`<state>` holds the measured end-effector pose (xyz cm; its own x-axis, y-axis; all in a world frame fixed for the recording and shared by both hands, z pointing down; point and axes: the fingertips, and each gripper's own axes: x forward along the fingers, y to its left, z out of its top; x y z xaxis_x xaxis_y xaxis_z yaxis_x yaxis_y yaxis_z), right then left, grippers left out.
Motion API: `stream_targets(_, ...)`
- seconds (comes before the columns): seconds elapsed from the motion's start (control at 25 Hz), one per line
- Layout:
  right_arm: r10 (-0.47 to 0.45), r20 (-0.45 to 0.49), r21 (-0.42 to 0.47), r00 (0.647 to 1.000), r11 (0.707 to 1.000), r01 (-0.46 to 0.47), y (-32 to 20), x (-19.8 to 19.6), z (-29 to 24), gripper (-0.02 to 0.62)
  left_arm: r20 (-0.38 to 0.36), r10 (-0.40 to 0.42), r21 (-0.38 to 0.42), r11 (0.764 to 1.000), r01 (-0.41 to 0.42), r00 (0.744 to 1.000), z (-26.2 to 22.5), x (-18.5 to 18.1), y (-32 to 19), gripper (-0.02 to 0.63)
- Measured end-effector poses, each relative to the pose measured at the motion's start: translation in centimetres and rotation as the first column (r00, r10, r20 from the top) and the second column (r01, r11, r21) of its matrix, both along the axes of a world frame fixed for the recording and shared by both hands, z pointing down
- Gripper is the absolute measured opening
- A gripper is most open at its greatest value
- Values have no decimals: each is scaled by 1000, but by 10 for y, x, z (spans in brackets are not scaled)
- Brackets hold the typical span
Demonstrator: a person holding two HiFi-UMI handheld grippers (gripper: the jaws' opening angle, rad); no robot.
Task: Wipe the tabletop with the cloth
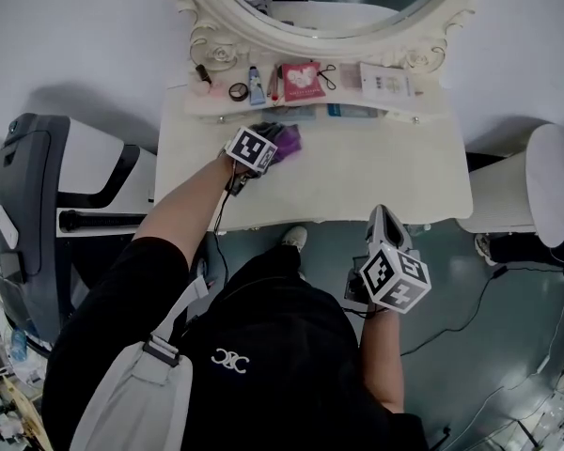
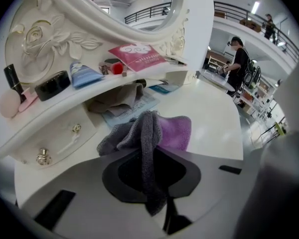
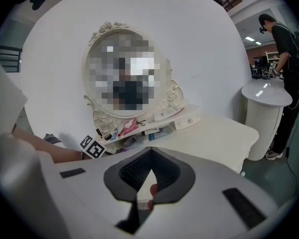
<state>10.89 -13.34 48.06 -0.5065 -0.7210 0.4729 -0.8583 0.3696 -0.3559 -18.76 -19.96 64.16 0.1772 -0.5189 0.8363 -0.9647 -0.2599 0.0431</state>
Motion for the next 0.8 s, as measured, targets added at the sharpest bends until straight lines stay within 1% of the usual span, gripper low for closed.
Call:
stream_targets(0.08,0,-1,12,1000,1000,0,-7,1,-5,5,-26,2,11,1000,-2,1000,0,13,-6,51)
stream_targets(0.24,3,-9,19,1000,1000,-3,-15,3,-8,5,-53,39,28,999,-37,998,0,40,-19,51)
stream_targets(0.48,21,-26,7,999,1000,-21,-25,8,-6,5,-97,103,61,993,-97,990,-1,78,-40,51)
stream_targets(0.64,42,-29,1,999,999,-42,-28,12,-5,5,-133,121,60,992,-114,984,-1,95,-51,51)
stream_targets(0.8,53,-32,-5,998,999,-53,-25,13,-4,5,-129,130,60,991,-123,983,-1,103,-54,51)
